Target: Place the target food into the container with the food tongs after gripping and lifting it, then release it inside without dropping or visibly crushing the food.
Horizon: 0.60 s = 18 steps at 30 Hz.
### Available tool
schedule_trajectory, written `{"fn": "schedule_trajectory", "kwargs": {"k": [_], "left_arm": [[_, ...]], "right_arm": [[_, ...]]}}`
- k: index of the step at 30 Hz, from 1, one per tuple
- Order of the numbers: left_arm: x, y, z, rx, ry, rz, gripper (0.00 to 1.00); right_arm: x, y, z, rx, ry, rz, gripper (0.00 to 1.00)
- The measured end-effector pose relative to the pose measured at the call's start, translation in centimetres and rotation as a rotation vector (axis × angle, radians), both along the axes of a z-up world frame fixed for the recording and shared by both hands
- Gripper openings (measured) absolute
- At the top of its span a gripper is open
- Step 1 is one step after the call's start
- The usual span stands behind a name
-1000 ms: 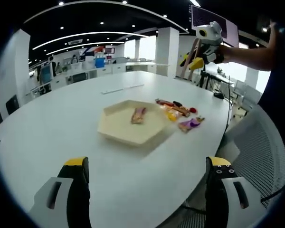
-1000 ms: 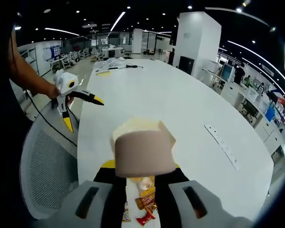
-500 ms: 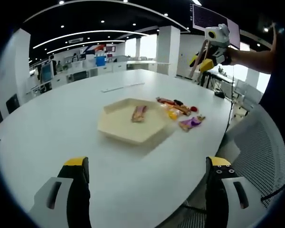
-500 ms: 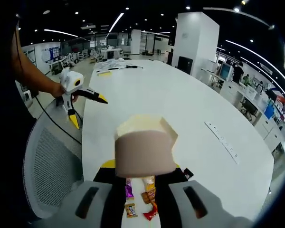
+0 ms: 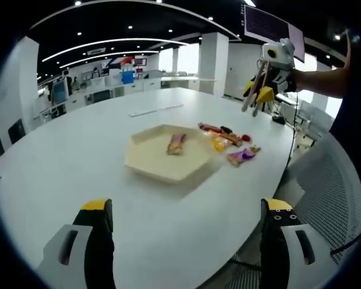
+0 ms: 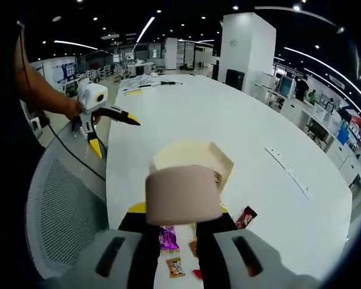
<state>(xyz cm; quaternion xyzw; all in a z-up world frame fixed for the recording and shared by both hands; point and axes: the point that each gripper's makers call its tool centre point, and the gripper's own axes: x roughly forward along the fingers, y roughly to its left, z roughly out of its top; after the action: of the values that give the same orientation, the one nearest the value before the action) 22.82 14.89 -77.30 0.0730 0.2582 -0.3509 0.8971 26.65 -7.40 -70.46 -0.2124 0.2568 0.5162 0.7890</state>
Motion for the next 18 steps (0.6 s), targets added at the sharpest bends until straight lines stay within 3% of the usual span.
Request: {"fn": "schedule_trajectory", "kwargs": {"k": [18], "left_arm": [[-0.1,0.0,-0.4,0.008,0.012,-0.007,0.99]], "right_arm": [[-0.8,0.4,-3.2,0.014,0.007,-0.001,0.21]]}}
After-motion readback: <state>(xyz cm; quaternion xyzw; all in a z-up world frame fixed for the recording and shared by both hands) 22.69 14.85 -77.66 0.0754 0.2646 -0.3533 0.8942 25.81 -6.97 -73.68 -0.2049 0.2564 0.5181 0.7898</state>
